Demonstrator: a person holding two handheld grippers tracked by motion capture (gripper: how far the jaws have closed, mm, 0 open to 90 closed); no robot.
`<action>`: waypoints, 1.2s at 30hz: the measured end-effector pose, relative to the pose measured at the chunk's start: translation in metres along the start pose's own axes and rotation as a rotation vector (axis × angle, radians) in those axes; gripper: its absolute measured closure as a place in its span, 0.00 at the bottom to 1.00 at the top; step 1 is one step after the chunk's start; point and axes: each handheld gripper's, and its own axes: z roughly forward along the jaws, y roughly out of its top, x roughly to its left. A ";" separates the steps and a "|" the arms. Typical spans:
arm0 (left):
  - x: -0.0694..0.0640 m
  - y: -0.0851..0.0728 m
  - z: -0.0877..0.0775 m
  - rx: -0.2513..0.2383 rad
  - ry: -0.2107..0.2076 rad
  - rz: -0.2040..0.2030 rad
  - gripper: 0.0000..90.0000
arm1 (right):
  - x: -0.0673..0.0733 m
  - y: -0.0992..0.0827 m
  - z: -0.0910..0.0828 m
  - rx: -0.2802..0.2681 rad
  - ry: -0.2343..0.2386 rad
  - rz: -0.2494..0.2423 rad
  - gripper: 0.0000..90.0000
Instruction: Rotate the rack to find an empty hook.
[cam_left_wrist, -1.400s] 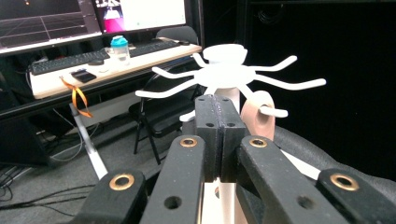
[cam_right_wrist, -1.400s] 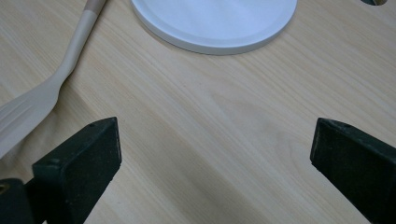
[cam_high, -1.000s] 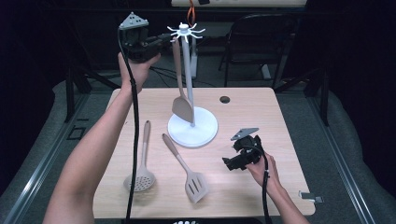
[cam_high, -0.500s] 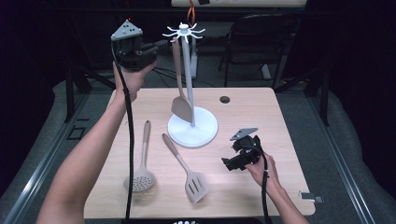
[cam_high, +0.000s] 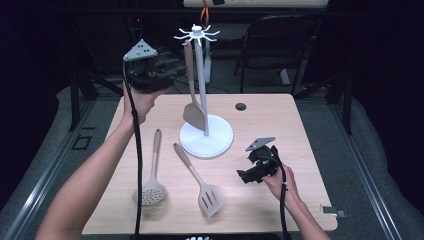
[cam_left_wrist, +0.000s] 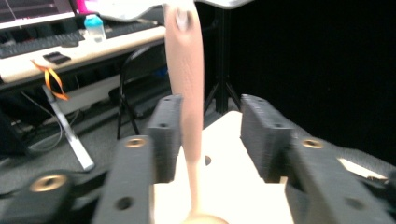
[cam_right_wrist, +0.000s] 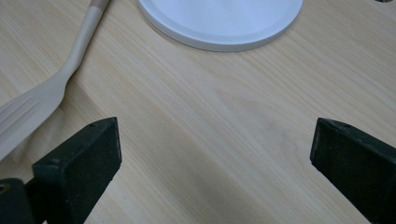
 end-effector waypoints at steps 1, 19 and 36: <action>-0.001 -0.004 -0.001 0.008 0.002 0.003 0.54 | 0.000 0.000 0.000 0.001 0.002 0.000 0.02; -0.018 -0.103 -0.007 0.158 0.027 0.014 0.22 | 0.011 0.005 0.007 0.029 0.047 -0.011 0.01; -0.015 -0.184 0.001 0.260 0.035 -0.116 0.18 | 0.021 0.001 0.013 0.069 0.073 -0.032 0.02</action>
